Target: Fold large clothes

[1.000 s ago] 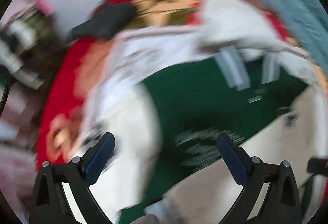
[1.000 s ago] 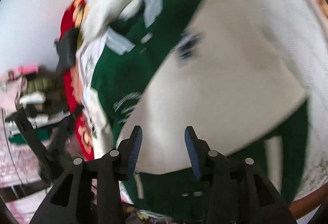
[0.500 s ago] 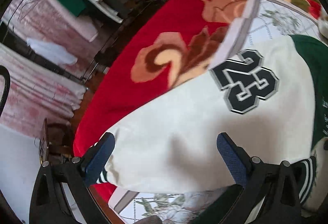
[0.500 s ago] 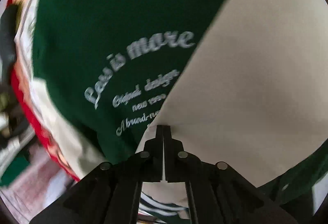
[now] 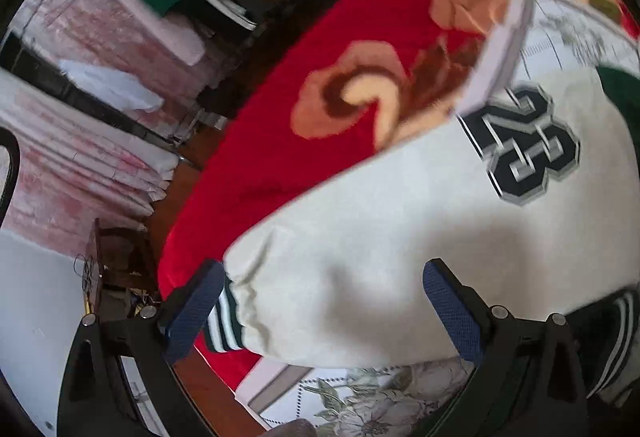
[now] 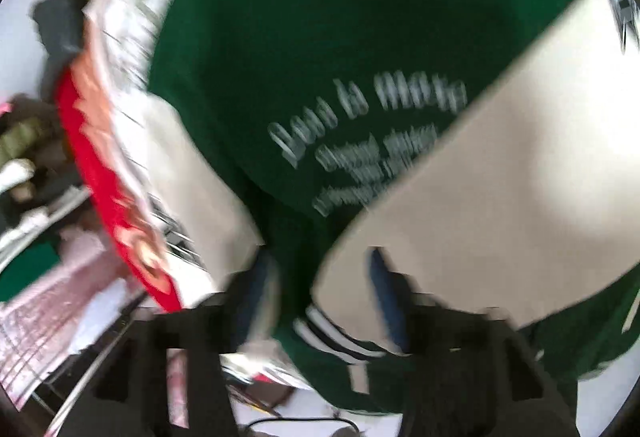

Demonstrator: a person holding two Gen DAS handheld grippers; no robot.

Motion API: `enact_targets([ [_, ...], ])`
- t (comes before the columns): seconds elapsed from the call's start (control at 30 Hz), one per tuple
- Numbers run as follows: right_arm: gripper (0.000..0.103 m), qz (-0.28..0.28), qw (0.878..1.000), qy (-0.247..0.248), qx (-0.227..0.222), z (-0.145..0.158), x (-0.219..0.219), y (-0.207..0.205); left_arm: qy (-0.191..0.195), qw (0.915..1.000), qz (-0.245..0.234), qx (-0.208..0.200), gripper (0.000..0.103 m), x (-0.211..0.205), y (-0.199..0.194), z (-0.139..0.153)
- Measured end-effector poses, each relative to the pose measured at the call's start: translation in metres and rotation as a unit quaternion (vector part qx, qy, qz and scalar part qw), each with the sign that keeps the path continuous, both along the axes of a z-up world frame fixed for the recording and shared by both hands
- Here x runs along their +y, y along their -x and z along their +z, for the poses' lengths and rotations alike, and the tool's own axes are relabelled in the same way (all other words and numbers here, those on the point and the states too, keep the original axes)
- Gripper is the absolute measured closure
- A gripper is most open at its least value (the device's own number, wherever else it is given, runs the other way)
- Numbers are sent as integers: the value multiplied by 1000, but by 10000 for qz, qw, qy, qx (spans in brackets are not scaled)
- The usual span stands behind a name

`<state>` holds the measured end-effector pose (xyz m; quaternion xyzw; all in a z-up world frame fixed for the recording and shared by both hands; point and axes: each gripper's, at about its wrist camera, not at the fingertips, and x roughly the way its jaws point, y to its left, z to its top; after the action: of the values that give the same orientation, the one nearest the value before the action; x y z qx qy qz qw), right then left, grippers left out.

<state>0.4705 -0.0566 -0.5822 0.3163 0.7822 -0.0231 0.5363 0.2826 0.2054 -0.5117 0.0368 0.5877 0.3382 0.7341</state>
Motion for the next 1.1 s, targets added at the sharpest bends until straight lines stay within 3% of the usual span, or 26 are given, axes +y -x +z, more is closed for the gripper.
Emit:
enact_targets([
  [0.13, 42, -234, 9975, 375, 552, -47, 18, 13, -362, 9979, -306, 430, 1, -15, -13, -23],
  [0.2, 44, -480, 9950, 632, 599, -60, 22, 17, -547, 9961, -420, 543, 1, -19, -18, -31],
  [0.3, 86, -633, 9931, 873, 464, -54, 39, 13, -585, 9955, -483, 565, 1, -20, -22, -34],
  [0.33, 94, -579, 9935, 890, 405, -50, 44, 10, -571, 9958, -475, 535, 1, -20, -22, -32],
  [0.5, 99, -948, 9926, 732, -173, -12, 48, 5, -471, 9977, -344, 352, 1, -12, -20, -16],
  [0.63, 99, -1196, 9881, 489, -836, 34, 42, -16, -348, 9990, -169, 201, 1, -1, -16, -4],
  [0.7, 99, -1186, 9869, 428, -1010, 41, 48, -36, -274, 9994, -85, 178, 1, 3, -14, -4],
  [0.77, 98, -915, 9896, 396, -1039, 33, 60, -62, -241, 9994, -36, 229, 1, 5, -14, -7],
  [0.83, 83, -662, 9929, 316, -932, 13, 60, -84, -158, 9996, 37, 245, 1, 10, -12, -9],
  [0.87, 83, -466, 9944, 242, -916, 4, 65, -91, -103, 9997, 58, 233, 1, 11, -10, -10],
  [0.97, 70, -7, 9927, -58, -1204, -5, 55, -92, 359, 9990, 250, 85, 1, 22, 5, -4],
  [1.0, 59, 211, 9905, -26, -1360, 2, 55, -86, 719, 9966, 401, -11, 1, 28, 16, -1],
  [1.03, 50, 393, 9881, 36, -1486, 5, 59, -82, 1071, 9925, 571, -107, 1, 33, 27, 0],
  [1.1, 43, 861, 9803, 161, -1768, 23, 62, -61, 1697, 9805, 959, -256, 1, 42, 48, -1],
])
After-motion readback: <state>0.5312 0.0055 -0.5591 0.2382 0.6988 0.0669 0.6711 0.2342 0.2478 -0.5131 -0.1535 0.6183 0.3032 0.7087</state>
